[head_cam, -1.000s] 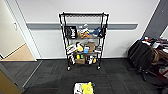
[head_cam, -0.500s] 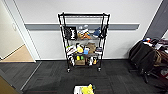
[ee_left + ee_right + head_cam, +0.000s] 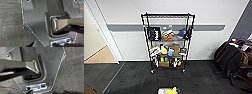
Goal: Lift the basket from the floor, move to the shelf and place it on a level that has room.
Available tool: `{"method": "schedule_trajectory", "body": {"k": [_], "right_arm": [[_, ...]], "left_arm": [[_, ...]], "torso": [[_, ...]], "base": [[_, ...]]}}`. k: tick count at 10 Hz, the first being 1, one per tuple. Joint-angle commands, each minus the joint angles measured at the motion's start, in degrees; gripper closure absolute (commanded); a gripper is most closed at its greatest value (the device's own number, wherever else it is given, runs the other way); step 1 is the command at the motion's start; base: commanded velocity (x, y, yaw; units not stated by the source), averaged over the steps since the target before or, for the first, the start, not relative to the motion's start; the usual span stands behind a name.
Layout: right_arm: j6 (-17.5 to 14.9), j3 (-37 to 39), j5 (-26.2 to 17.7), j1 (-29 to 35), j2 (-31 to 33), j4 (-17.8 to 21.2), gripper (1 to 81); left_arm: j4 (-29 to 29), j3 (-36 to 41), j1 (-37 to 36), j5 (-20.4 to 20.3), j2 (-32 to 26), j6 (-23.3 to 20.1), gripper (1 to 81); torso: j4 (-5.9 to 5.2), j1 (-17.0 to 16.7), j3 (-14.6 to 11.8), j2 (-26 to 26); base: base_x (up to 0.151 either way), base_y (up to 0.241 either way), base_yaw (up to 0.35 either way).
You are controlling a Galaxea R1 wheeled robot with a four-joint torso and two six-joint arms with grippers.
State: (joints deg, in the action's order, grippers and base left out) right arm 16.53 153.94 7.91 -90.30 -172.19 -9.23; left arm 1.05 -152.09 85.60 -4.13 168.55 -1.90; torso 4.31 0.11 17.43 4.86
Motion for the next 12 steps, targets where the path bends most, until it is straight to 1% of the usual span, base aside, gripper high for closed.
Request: {"method": "schedule_trajectory", "body": {"k": [1, 8, 12], "right_arm": [[-0.1, 0.5, -3.4, 0.9, 0.1, -0.3, 1.0], [-0.2, 1.1, -3.4, 0.9, 0.1, -0.1, 1.0], [-0.1, 1.1, -3.4, 1.1, -0.2, -0.1, 1.0]], "left_arm": [[0.2, -0.1, -0.8, 3.8, -0.5, -0.6, 1.0], [0.2, -0.1, -0.8, 3.8, -0.5, -0.6, 1.0], [0.2, -0.1, -0.7, 3.8, -0.4, -0.6, 1.0]], "torso": [[0.0, 0.0, 0.0, 0.0], [0.0, 0.0, 0.0, 0.0], [0.0, 0.0, 0.0, 0.0]], "base": [[0.115, 0.0, 0.0], [0.115, 0.0, 0.0], [0.095, 0.0, 0.0]]}}
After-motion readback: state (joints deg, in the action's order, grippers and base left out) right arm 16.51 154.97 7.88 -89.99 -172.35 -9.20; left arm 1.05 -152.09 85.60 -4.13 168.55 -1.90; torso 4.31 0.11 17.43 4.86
